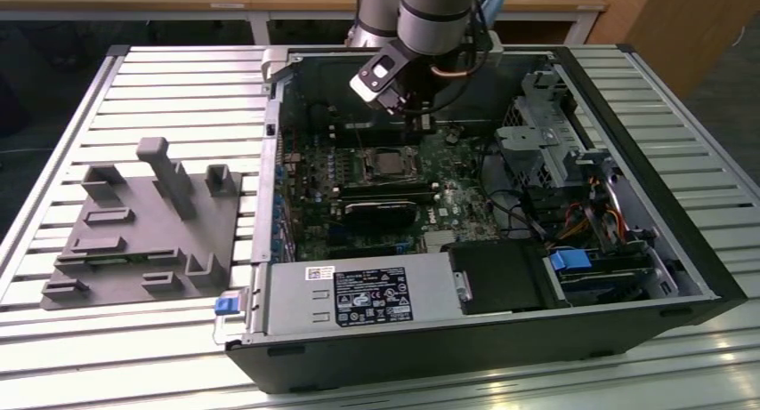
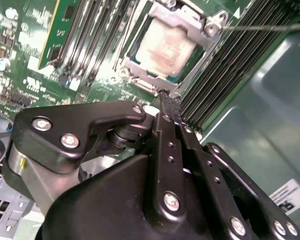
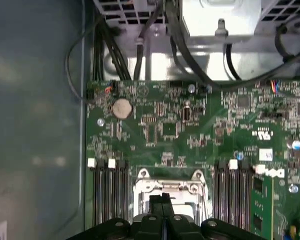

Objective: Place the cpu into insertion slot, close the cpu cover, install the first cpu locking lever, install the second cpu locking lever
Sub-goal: 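Close the cpu cover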

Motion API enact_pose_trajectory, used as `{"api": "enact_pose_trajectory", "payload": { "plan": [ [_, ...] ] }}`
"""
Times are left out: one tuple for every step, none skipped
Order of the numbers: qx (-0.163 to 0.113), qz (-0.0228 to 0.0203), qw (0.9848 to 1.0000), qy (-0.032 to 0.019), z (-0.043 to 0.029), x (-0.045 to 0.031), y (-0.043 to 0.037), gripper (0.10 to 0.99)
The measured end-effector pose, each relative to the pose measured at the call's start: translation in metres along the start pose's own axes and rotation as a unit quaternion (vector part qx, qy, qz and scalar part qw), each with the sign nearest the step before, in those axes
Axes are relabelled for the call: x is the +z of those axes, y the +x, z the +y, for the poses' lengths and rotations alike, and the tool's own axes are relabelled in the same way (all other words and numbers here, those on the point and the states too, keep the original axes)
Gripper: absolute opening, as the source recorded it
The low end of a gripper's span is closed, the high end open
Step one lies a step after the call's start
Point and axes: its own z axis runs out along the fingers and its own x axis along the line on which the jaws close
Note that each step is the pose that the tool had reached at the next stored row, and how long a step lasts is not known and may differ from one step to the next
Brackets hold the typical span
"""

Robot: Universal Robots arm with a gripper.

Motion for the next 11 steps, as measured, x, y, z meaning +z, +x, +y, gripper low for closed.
{"api": "enact_pose_trajectory", "payload": {
  "plan": [
    [0.000, 0.0000, 1.0000, 0.0000, -0.0018, 0.0001, 0.0001, 0.106],
    [0.000, 0.0000, 1.0000, 0.0000, -0.0035, 0.0001, 0.0002, 0.106],
    [0.000, 0.0000, 1.0000, 0.0000, -0.0050, 0.0002, 0.0003, 0.106],
    [0.000, -0.0001, 1.0000, 0.0000, -0.0060, 0.0002, 0.0003, 0.106],
    [0.000, 0.0000, 1.0000, 0.0002, -0.0063, 0.0005, 0.0003, 0.106],
    [0.000, 0.0001, 1.0000, 0.0021, -0.0063, 0.0011, 0.0003, 0.106],
    [0.000, 0.0000, 1.0000, 0.0048, -0.0063, 0.0020, 0.0002, 0.106],
    [0.001, -0.0001, 1.0000, 0.0066, -0.0064, 0.0034, 0.0000, 0.106],
    [0.001, -0.0001, 1.0000, 0.0077, -0.0064, 0.0050, -0.0001, 0.106],
    [0.001, -0.0001, 1.0000, 0.0081, -0.0065, 0.0067, -0.0003, 0.106],
    [0.001, 0.0000, 1.0000, 0.0082, -0.0065, 0.0080, -0.0006, 0.106]
  ]
}}
